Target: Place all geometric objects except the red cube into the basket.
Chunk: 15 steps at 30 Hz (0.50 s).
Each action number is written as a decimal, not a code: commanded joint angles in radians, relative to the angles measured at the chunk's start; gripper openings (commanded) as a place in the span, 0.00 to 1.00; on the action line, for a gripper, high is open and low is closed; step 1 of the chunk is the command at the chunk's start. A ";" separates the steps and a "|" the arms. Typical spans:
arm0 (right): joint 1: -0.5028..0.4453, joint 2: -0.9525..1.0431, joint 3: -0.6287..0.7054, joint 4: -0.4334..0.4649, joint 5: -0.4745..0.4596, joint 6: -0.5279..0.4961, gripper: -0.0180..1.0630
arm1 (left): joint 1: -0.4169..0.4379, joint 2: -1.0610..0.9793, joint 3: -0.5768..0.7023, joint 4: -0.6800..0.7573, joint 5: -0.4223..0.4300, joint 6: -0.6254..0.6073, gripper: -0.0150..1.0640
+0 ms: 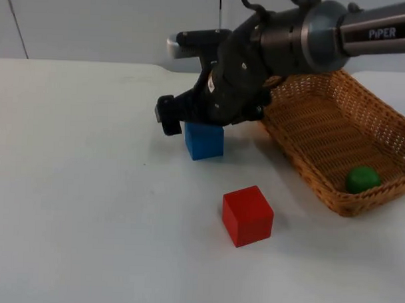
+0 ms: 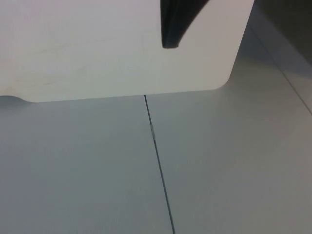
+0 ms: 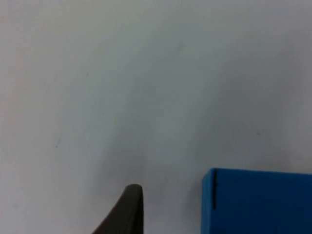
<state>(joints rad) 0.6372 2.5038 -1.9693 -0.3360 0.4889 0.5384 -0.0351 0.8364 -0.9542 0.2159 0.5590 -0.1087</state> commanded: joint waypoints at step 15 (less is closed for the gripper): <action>-0.001 -0.009 -0.062 -0.003 0.043 0.041 0.03 | 0.006 0.000 0.003 0.009 -0.018 -0.006 0.98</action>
<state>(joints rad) 0.6372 2.5240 -2.0050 -0.3340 0.5141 0.5686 -0.0351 0.8364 -0.9542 0.2178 0.5572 -0.1087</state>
